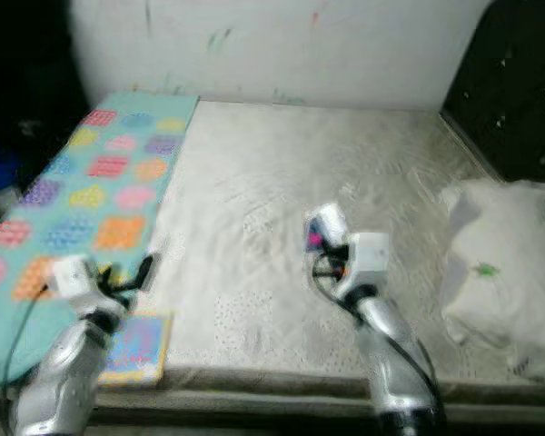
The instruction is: Clean up the room
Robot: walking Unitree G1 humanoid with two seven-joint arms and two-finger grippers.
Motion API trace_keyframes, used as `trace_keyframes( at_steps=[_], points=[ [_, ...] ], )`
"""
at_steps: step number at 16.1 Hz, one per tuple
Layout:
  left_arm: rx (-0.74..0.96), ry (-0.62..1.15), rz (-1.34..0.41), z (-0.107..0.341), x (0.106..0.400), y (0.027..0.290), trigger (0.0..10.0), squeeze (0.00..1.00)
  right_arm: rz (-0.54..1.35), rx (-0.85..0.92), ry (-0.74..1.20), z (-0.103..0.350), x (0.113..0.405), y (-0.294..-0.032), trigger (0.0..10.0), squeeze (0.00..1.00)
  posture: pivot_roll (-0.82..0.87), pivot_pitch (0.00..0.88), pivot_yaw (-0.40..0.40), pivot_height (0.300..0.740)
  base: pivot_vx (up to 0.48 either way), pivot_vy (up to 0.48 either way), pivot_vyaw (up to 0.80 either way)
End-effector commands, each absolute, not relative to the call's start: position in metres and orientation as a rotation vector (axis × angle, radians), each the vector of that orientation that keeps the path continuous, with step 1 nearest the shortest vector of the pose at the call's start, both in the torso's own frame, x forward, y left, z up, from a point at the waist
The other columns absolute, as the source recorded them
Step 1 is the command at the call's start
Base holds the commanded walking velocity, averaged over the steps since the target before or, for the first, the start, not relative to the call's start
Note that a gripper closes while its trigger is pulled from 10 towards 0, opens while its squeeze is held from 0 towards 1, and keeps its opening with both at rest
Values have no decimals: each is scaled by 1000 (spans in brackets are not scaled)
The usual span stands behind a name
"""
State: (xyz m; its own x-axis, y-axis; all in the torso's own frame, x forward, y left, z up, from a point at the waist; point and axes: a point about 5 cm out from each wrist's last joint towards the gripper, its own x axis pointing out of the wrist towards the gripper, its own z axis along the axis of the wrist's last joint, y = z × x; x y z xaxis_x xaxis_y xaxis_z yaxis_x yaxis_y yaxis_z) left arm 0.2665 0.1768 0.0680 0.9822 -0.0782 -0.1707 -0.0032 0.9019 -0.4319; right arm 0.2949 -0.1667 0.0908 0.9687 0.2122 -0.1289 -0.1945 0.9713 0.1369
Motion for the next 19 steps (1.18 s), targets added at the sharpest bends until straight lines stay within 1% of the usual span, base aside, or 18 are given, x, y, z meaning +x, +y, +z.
trace_keyframes(
  at_steps=[1,4,11,18,19],
  points=[
    [-424,177,-24,72,269,184,10000,0,217,126,131,94,296,-163,10000,0,-153,16,6,740,0,405,-800],
    [-421,179,-25,72,269,184,10000,0,218,122,129,95,297,-163,10000,0,-151,14,6,740,0,440,-492],
    [-418,182,-27,71,270,183,10000,0,222,108,135,93,297,-162,10000,0,-152,3,7,740,0,446,0],
    [-436,138,-44,76,270,182,10000,0,229,92,138,92,296,-161,10000,0,-154,10,6,740,0,0,0],
    [-436,138,-45,76,270,182,10000,0,230,91,139,91,296,-162,10000,0,-155,11,7,740,274,0,0]
  ],
)
